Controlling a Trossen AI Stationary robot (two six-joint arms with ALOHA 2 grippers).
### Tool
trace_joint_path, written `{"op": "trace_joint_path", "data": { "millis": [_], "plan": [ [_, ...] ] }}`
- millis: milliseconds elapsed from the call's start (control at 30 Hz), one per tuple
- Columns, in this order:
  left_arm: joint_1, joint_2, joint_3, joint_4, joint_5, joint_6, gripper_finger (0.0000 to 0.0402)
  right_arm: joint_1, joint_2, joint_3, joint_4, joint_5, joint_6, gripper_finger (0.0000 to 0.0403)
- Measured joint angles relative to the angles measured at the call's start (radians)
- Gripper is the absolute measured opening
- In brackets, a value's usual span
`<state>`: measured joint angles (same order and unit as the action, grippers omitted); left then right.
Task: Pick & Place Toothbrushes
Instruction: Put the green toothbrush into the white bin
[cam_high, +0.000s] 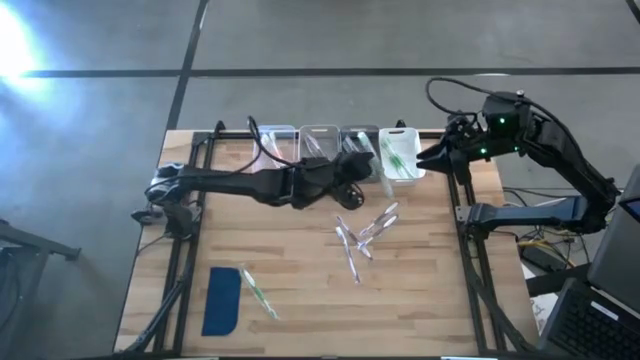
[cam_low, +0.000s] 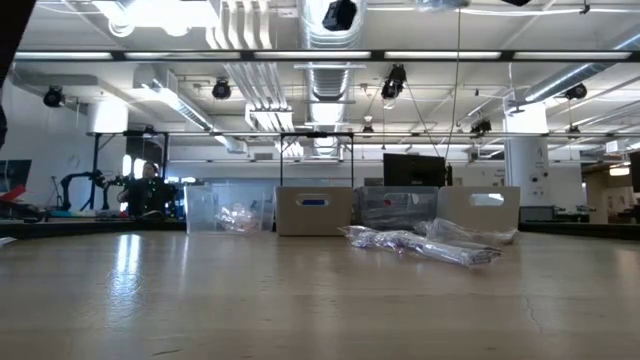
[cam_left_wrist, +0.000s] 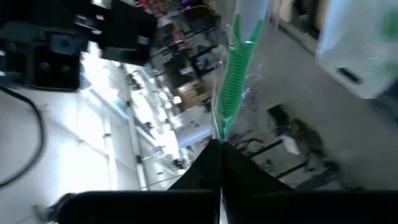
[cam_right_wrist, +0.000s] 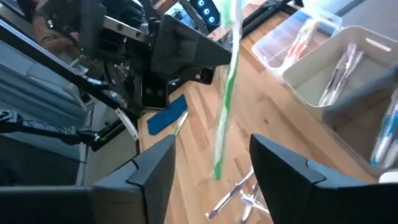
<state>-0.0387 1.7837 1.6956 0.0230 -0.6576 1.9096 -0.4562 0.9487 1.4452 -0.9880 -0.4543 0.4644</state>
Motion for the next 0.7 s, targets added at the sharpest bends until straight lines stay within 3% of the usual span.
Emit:
{"op": "trace_joint_path", "data": {
  "millis": [100,400,700],
  "plan": [
    [0.0,0.045,0.059,0.051,0.0,0.075,0.0,0.0,0.006,0.0,-0.001,-0.017,0.0,0.0211],
    [0.001,0.149,0.276,0.128,0.028,0.114,0.0,0.0,0.017,0.0,-0.001,-0.019,-0.001,0.0222],
    [0.003,0.228,0.399,0.127,0.073,0.114,0.0,0.0,0.018,0.0,-0.002,-0.023,-0.012,0.0202]
  ]
}}
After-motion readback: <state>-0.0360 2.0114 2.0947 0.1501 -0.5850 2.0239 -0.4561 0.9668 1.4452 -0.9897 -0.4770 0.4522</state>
